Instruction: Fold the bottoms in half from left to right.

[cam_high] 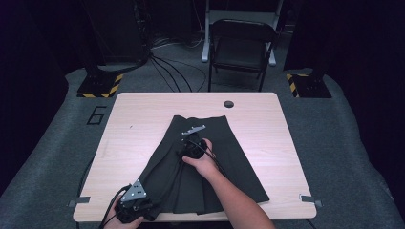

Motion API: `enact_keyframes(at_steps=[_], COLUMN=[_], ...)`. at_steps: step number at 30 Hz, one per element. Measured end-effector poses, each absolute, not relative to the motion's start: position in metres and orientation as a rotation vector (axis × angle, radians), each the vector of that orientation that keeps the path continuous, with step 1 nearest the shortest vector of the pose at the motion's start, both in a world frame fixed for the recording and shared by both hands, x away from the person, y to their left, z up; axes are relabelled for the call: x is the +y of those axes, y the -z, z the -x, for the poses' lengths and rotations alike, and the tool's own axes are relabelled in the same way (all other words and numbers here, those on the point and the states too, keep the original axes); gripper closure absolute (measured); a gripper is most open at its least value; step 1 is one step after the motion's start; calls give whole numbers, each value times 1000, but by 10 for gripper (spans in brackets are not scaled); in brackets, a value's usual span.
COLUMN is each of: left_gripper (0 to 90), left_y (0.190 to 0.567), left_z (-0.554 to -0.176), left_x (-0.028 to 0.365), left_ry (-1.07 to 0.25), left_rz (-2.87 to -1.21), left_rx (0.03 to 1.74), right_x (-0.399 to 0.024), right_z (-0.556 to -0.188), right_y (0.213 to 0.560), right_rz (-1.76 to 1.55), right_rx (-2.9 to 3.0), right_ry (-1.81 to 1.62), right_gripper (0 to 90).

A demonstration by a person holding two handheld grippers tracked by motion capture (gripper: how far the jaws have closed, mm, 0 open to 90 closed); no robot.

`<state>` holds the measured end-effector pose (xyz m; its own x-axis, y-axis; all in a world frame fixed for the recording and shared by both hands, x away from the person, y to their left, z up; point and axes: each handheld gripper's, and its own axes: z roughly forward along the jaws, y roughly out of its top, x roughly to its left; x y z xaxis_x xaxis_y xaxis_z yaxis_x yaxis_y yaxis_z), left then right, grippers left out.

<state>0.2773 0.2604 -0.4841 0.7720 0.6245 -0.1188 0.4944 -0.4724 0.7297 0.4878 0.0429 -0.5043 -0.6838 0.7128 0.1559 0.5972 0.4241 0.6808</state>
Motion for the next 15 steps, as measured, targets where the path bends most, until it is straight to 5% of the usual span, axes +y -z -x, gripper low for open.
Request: enact_keyframes(at_steps=[15], left_gripper=[855], left_y=[493], left_z=[-277], left_x=[263], left_ry=[-217], left_rz=[-2209], left_rx=[885], right_x=[43], right_z=[-483], right_y=[514], right_rz=[-1223], right_rx=[2494], right_ry=[-1108], right_gripper=[339])
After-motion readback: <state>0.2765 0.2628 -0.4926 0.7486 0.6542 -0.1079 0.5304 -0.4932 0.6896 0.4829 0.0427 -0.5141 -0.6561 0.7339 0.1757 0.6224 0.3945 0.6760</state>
